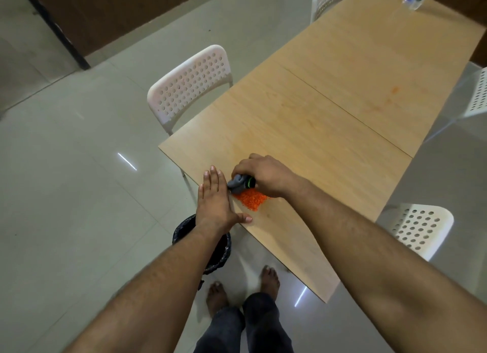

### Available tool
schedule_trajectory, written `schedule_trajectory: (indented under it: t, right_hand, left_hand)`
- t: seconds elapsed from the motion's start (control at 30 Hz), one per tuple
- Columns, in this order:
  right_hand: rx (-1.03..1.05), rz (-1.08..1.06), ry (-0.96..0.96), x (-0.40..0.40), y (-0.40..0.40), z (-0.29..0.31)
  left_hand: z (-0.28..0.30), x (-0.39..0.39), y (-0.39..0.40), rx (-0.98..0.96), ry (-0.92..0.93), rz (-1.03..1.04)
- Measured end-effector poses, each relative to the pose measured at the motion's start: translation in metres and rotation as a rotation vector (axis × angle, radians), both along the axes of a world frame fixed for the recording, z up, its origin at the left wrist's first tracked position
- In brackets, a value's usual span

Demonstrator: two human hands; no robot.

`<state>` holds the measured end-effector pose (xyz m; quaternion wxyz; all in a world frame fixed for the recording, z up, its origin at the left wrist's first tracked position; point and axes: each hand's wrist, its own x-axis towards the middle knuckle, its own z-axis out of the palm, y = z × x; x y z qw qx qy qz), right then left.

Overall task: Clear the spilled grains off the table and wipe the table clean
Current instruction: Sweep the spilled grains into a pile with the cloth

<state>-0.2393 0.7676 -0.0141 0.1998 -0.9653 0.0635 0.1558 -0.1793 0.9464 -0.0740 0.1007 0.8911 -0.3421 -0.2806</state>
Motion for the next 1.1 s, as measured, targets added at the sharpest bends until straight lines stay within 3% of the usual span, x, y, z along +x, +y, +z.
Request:
schedule_trajectory:
  t: [0.17, 0.27, 0.4, 0.5, 0.87, 0.97, 1.1]
  right_hand:
    - [0.442, -0.810, -0.248, -0.045, -0.011, 0.002]
    - [0.393, -1.079, -0.253, -0.068, -0.020, -0.007]
    - [0.129, -1.100, -0.106, -0.077, -0.017, -0.021]
    - [0.050, -1.073, -0.125, -0.070, 0.008, -0.024]
    - [0.263, -1.069, -0.197, -0.062, 0.025, -0.027]
    - [0.218, -1.053, -0.240, -0.065, 0.002, -0.022]
    - [0.111, -0.891, -0.081, -0.049, -0.018, -0.014]
  left_hand:
    - [0.002, -0.004, 0.000, 0.022, -0.040, -0.074]
    - [0.000, -0.002, -0.001, 0.033, -0.045, -0.122]
    - [-0.003, -0.002, -0.002, 0.039, -0.048, -0.142]
    - [-0.005, -0.001, -0.002, 0.027, -0.054, -0.139]
    - [-0.007, -0.001, -0.004, 0.020, -0.040, -0.123]
    - [-0.007, -0.001, -0.004, 0.013, -0.027, -0.122]
    - [-0.008, -0.001, -0.003, -0.004, -0.020, -0.112]
